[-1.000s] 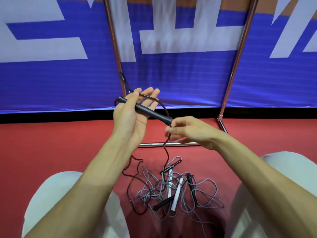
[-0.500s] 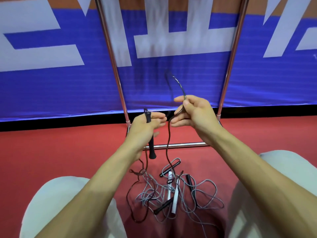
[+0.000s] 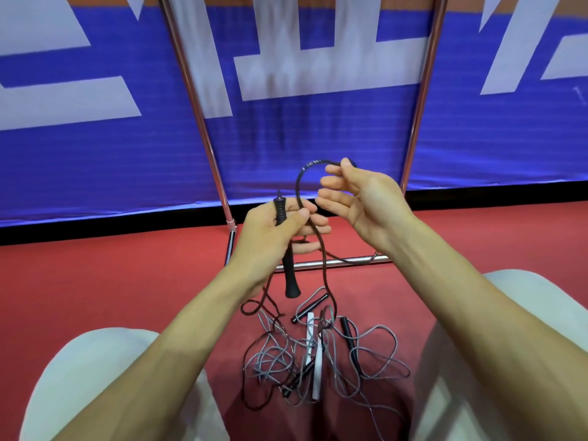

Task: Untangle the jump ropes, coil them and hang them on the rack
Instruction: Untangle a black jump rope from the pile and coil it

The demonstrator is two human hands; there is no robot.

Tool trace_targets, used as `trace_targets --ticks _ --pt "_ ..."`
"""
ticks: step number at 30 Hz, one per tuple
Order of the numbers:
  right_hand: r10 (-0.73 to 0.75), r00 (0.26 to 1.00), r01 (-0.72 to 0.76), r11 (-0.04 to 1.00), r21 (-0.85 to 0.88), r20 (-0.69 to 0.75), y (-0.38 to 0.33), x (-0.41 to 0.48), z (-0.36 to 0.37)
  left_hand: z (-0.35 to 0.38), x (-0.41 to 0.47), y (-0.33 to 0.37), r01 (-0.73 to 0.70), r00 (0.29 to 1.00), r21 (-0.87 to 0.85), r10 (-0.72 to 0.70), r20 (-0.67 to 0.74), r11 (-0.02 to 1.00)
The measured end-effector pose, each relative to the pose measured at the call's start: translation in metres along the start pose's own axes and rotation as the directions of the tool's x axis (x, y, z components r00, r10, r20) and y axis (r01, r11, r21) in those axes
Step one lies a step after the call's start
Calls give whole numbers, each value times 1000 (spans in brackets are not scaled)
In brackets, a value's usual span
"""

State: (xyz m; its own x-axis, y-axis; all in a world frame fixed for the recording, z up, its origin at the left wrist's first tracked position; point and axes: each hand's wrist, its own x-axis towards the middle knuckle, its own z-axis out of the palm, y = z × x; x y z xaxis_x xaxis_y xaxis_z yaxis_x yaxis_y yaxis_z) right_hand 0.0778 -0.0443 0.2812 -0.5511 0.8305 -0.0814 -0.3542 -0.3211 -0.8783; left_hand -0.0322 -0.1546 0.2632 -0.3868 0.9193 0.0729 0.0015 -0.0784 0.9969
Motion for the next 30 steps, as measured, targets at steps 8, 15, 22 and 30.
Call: trace_targets --ticks 8,15,22,30 --pt "113 975 48 731 -681 190 21 3 0 -21 7 23 -101 979 -496 -3 -205 862" --pt "172 893 368 256 -894 417 47 0 0 -43 11 30 -151 967 -730 -54 -250 666" --pt "-207 797 559 -105 -823 567 52 6 -7 -45 14 26 -240 919 -636 -40 -393 733" --pt "-354 886 451 517 -727 298 27 -4 5 -31 12 10 47 946 -344 -152 -286 938"
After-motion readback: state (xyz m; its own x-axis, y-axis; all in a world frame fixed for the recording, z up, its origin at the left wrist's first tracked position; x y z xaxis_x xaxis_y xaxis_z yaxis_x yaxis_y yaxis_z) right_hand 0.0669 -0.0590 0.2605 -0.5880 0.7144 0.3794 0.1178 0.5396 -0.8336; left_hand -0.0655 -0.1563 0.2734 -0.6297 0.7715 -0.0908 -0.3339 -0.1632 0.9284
